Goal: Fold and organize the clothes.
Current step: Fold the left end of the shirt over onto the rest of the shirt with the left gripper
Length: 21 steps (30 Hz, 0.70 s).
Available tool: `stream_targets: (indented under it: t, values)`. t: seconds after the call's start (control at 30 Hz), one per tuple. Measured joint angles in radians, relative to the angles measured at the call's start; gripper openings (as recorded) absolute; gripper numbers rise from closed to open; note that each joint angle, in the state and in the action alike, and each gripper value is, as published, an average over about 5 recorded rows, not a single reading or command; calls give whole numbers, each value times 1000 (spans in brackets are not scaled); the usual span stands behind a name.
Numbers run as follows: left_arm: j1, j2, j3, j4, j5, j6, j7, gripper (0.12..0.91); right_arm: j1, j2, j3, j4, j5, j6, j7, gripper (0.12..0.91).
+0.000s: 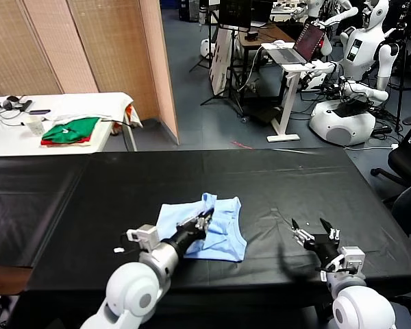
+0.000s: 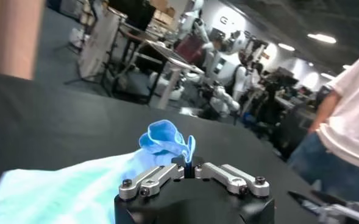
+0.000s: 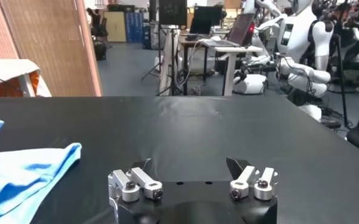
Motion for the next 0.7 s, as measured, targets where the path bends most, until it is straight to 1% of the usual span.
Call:
stream_targets:
  t: [0.23, 0.4, 0.43, 0.5, 0.53, 0.7]
  values:
    - [-18, -29, 17, 55, 27, -22, -1, 194, 4, -4, -5, 2, -3, -5, 0, 907]
    - [-16, -60, 36, 87, 36, -32, -21, 195, 11, -19, -20, 11, 1, -11, -4, 907]
    - [-17, -68, 39, 94, 35, -38, -25, 208, 12, -26, -25, 14, 5, -13, -8, 907]
    - [-18, -85, 44, 110, 26, -50, -27, 272, 18, -48, -38, 22, 20, -17, -15, 907]
    - [-19, -96, 45, 118, 21, -56, -27, 323, 22, -62, -47, 28, 30, -20, -19, 907]
    - [-11, -157, 46, 138, 11, -80, -18, 639, 43, -128, -98, 46, 69, -34, -34, 907]
